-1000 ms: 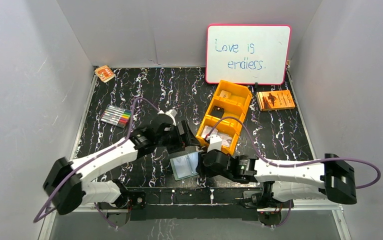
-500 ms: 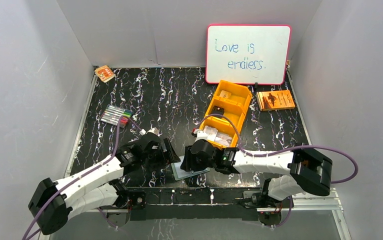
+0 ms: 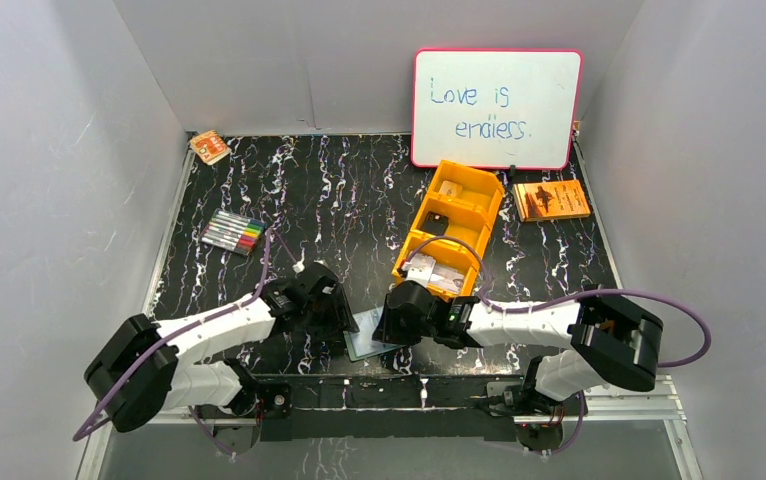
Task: Put the credit cards into the card holder
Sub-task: Open the card holder at the center of the board.
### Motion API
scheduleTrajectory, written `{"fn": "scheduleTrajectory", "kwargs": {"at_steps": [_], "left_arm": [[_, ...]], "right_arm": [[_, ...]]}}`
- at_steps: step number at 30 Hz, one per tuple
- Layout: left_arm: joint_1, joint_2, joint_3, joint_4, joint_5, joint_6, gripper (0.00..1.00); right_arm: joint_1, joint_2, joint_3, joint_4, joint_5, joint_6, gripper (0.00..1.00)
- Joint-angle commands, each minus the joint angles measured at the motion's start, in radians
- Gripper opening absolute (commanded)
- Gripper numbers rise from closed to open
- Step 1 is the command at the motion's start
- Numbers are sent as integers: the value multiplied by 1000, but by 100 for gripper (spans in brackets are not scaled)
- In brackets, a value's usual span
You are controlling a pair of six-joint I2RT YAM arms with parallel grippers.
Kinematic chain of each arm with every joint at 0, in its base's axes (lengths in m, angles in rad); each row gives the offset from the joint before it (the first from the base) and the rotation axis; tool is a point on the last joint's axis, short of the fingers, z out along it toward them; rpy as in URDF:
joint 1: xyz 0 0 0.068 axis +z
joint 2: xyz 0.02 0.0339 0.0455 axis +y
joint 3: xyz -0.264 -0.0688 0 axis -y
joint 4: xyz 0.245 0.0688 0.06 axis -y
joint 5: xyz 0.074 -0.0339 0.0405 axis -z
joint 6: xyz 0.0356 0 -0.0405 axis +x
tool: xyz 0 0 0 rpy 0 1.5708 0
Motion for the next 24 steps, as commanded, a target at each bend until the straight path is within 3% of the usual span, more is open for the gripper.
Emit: {"fn": "scheduleTrajectory", "kwargs": {"at_steps": [1, 10, 18, 24], "left_arm": [[15, 52, 26, 24, 8, 41, 50], [43, 129, 56, 44, 19, 87, 45], [70, 194, 84, 110, 87, 116, 39], [73, 175, 109, 65, 83, 126, 37]], "right_arm": [[-15, 16, 24, -41, 16, -4, 35], [-55, -15, 110, -180, 77, -110, 29], [-82, 4, 106, -72, -24, -176, 25], [-83, 66, 114, -101, -29, -167, 24]]}}
